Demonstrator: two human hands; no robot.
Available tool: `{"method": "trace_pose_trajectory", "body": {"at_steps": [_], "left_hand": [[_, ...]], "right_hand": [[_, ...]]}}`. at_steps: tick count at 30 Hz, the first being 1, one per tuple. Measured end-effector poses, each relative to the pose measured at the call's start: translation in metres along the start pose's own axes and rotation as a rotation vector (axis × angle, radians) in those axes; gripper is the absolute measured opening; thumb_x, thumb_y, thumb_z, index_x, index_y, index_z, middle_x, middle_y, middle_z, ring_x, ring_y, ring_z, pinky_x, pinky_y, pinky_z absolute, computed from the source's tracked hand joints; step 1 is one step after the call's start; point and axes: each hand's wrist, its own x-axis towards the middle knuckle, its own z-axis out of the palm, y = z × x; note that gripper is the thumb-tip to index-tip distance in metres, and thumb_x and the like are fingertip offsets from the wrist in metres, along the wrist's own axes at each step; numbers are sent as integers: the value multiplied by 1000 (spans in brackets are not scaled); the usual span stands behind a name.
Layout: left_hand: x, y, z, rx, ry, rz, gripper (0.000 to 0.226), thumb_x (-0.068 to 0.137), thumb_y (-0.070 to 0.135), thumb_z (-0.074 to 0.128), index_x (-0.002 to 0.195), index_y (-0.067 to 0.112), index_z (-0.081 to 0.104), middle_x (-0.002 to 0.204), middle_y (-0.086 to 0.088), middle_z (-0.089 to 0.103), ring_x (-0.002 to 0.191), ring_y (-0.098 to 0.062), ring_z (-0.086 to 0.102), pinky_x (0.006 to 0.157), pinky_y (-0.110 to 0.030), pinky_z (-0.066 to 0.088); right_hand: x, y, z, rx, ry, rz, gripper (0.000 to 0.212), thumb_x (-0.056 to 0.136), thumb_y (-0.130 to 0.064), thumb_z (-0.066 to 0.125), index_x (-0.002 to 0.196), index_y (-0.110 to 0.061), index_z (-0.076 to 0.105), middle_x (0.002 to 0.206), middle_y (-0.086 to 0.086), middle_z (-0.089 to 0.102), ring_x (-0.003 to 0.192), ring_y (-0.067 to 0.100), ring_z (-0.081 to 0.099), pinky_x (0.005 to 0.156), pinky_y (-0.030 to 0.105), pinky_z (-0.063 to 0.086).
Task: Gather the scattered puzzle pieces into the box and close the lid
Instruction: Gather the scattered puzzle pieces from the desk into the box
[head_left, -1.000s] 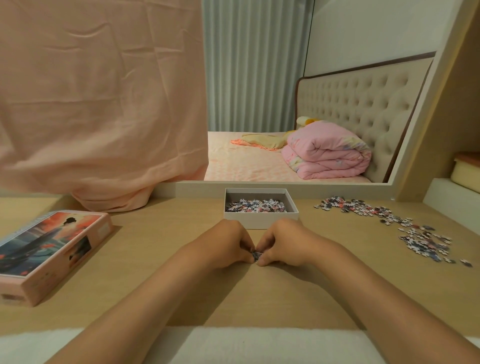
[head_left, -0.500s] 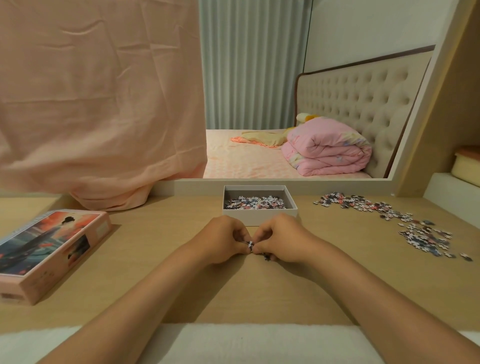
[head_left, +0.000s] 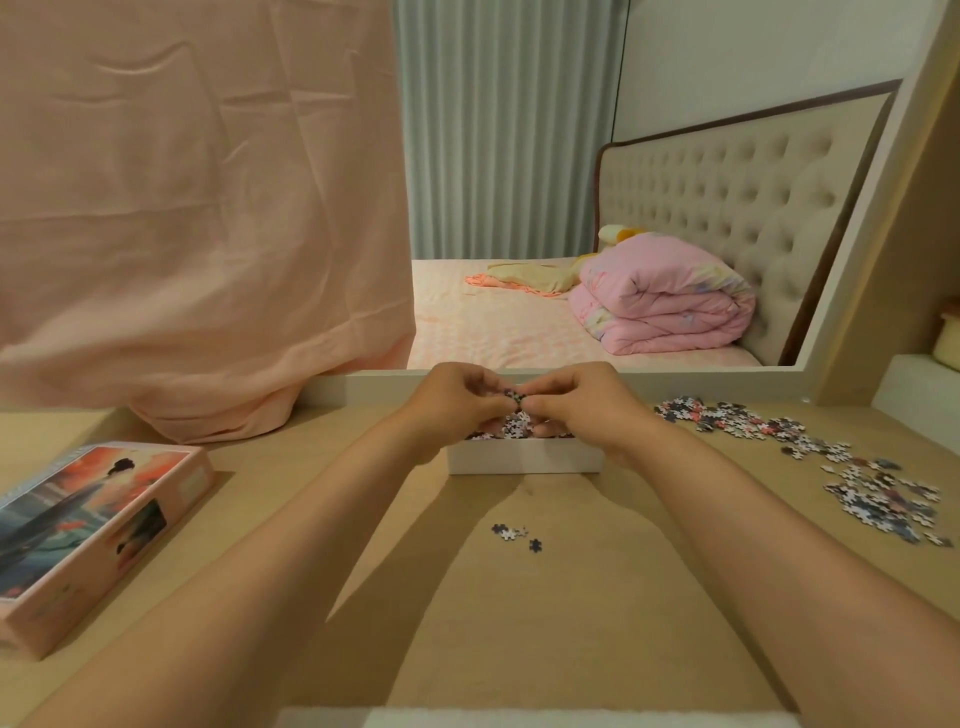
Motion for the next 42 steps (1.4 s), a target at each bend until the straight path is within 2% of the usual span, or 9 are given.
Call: {"method": "trace_pose_trajectory", "body": {"at_steps": [2, 5, 12, 16, 21, 26, 31, 37, 42], "left_hand": [[11, -3, -2, 134, 4, 8, 13, 84, 9, 75, 97, 9, 73, 85, -11, 74, 69, -16, 64, 60, -23, 52], [24, -10, -5, 422, -26, 76, 22, 83, 16, 77, 106, 14, 75, 97, -2, 75, 84, -11, 68, 80, -28, 54], [5, -14, -11, 530, 13, 206, 22, 88, 15, 71, 109, 21, 73, 102, 7, 71, 92, -7, 64, 85, -23, 51], [-21, -21, -14, 555, 62, 310, 16, 86, 14, 68, 87, 28, 73, 85, 13, 67, 78, -8, 61, 73, -19, 48], [-45, -41, -11, 774, -75, 262, 11, 86, 19, 66, 90, 25, 74, 89, 9, 68, 76, -6, 58, 73, -23, 46], [-52, -49, -8, 877, -133, 265, 17, 88, 19, 64, 102, 19, 75, 102, 0, 65, 94, -16, 60, 86, -27, 45], [-56, -43, -2, 802, -193, 280, 23, 88, 19, 66, 108, 26, 75, 103, 8, 68, 84, -2, 55, 78, -11, 38], [-59, -35, -2, 706, -281, 203, 19, 85, 23, 67, 100, 31, 75, 95, 15, 72, 85, 1, 63, 78, -16, 48], [-60, -34, -2, 899, -220, 234, 25, 83, 39, 70, 103, 27, 76, 94, 7, 70, 79, -5, 57, 69, -20, 40]], "right_hand": [[13, 4, -3, -176, 37, -37, 16, 87, -5, 72, 97, -16, 79, 87, 9, 75, 69, 13, 64, 69, 29, 56], [24, 10, -5, -444, 43, -103, 18, 90, -12, 69, 100, -21, 79, 84, -9, 70, 77, 5, 62, 71, 22, 45], [13, 13, -8, -506, 51, -178, 15, 86, -13, 72, 89, -26, 78, 78, -17, 67, 68, -6, 58, 61, 9, 40], [-18, 1, -4, -518, -177, -182, 11, 79, -20, 79, 83, -30, 79, 77, -17, 73, 63, -8, 60, 64, 17, 52], [-44, 6, 6, -750, -526, -24, 38, 76, -24, 86, 112, -26, 74, 90, -9, 69, 73, 3, 60, 69, 17, 49], [-48, 24, 10, -737, -386, -50, 31, 78, -29, 83, 108, -25, 77, 97, -10, 74, 89, 6, 66, 84, 21, 50], [-49, 31, 14, -707, -291, -108, 22, 82, -30, 80, 104, -27, 78, 92, -11, 74, 80, -2, 63, 77, 16, 48], [-51, 31, 17, -710, -356, -136, 26, 84, -29, 78, 109, -27, 77, 83, -17, 67, 72, -5, 57, 69, 9, 43], [-50, 32, 20, -697, -292, -131, 16, 81, -26, 81, 97, -25, 80, 85, -13, 73, 75, -5, 62, 71, 12, 44]]}}
